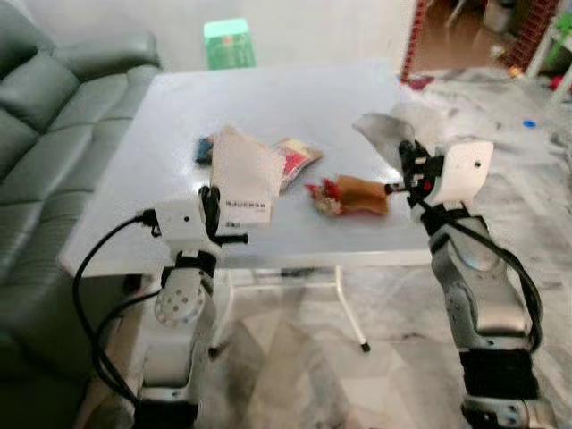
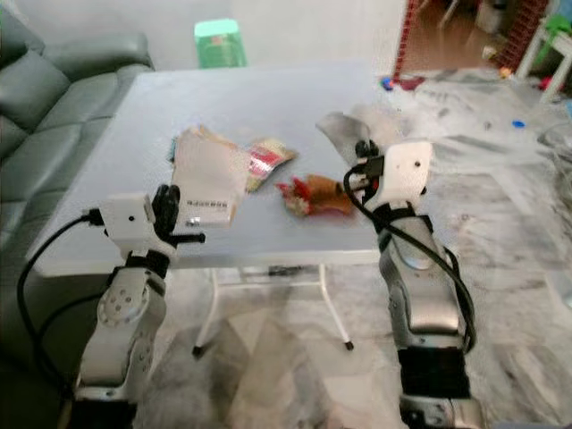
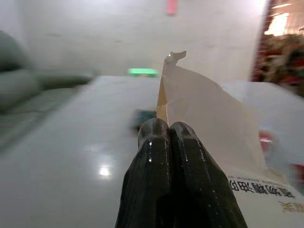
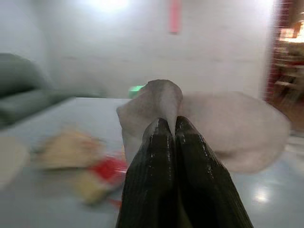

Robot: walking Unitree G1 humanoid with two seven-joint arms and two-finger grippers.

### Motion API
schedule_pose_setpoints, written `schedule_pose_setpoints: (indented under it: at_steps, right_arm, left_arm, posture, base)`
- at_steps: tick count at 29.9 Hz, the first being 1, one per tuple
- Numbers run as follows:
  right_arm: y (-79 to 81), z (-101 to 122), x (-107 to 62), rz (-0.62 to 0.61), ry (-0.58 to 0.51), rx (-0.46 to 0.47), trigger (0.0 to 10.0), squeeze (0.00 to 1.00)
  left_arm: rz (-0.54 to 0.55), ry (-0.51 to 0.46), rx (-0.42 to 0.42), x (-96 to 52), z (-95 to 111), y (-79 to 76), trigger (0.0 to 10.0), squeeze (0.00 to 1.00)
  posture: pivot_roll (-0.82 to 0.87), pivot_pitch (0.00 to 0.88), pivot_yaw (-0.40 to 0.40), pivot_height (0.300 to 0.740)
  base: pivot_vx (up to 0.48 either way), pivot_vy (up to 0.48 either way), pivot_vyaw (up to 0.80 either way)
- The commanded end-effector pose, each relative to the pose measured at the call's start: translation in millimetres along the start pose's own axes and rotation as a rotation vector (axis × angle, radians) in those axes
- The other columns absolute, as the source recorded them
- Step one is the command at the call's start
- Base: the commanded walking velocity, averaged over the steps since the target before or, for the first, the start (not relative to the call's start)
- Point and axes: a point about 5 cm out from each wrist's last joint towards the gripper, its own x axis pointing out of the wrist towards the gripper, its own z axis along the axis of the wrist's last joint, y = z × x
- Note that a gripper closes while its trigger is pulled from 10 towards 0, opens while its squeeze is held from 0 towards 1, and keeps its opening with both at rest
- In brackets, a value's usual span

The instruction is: Picking trash to rubbish bin

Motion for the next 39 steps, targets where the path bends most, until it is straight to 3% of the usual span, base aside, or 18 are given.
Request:
schedule_pose_setpoints:
  at_steps: [1,5,6,7,9,12,39]
  right_arm:
    - [-8.0,4,-0.9,-0.026,-0.009,-0.01,10.0,0.0]
    - [-8.9,3,-0.7,-0.03,-0.009,-0.011,10.0,0.0]
    - [-9.0,3,-0.6,-0.03,-0.008,-0.011,10.0,0.0]
    - [-9.0,4,-0.3,-0.031,-0.008,-0.01,10.0,0.0]
    - [-8.9,4,-0.1,-0.031,-0.008,-0.01,10.0,0.0]
    - [-9.0,4,0.5,-0.033,-0.003,-0.009,10.0,0.0]
    - [-10.3,2,0.3,-0.036,0.014,-0.008,10.0,0.0]
  left_arm:
    - [-0.013,0.0,-0.014,0.1,1,-5.8,0.7,0.0]
    - [-0.016,0.0,-0.01,0.1,1,-6.4,1.2,0.0]
    - [-0.017,-0.002,-0.008,0.2,1,-6.6,1.5,0.0]
    - [-0.021,-0.007,-0.011,0.3,2,-7.5,2.5,0.0]
    - [-0.023,-0.008,-0.01,0.3,2,-7.9,2.5,0.0]
    - [-0.038,-0.011,-0.03,0.5,3,-11.5,3.5,0.0]
    - [-0.055,0.009,-0.045,0.0,1,-14.5,3.2,0.0]
  posture:
    - [-0.03,0.061,0.059,0.74]
    - [-0.03,0.062,0.058,0.74]
    - [-0.03,0.062,0.058,0.74]
    - [-0.03,0.065,0.057,0.74]
    - [-0.03,0.065,0.057,0.74]
    - [-0.03,0.065,0.056,0.74]
    - [-0.03,0.071,0.058,0.74]
  base:
    - [0.0,0.0,0.0]
    - [0.0,0.0,0.0]
    - [0.0,0.0,0.0]
    - [0.0,0.0,0.0]
    - [0.0,0.0,0.0]
    - [0.0,0.0,0.0]
    - [0.0,0.0,-0.72]
